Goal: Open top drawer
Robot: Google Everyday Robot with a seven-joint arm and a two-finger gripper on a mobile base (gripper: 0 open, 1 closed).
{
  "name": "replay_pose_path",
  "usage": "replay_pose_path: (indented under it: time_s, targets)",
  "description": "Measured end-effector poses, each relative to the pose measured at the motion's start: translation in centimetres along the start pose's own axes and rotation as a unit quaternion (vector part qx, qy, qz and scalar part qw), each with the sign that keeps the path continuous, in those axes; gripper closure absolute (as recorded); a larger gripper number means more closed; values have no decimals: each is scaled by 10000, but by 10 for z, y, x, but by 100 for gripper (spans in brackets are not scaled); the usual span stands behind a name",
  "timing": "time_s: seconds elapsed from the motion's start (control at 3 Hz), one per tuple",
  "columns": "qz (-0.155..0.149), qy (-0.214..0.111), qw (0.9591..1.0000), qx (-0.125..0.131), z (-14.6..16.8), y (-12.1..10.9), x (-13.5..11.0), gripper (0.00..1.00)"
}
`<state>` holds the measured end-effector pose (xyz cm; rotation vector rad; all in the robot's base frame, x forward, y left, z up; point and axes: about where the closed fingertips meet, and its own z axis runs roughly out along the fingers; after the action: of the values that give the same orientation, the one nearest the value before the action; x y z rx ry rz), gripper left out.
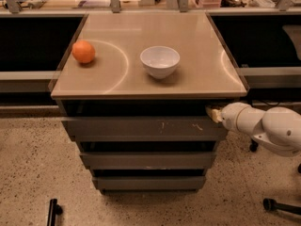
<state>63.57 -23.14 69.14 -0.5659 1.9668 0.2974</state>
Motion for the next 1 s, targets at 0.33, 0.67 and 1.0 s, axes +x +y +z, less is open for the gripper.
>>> replay_pose_path:
  time_s: [0.33,0.67,1.0]
  targets:
    - [0,1,10000,0,0,0,0,100]
    - [85,358,9993,-101,2,5,13,100]
    - [81,444,9989,-121,0,5,12,100]
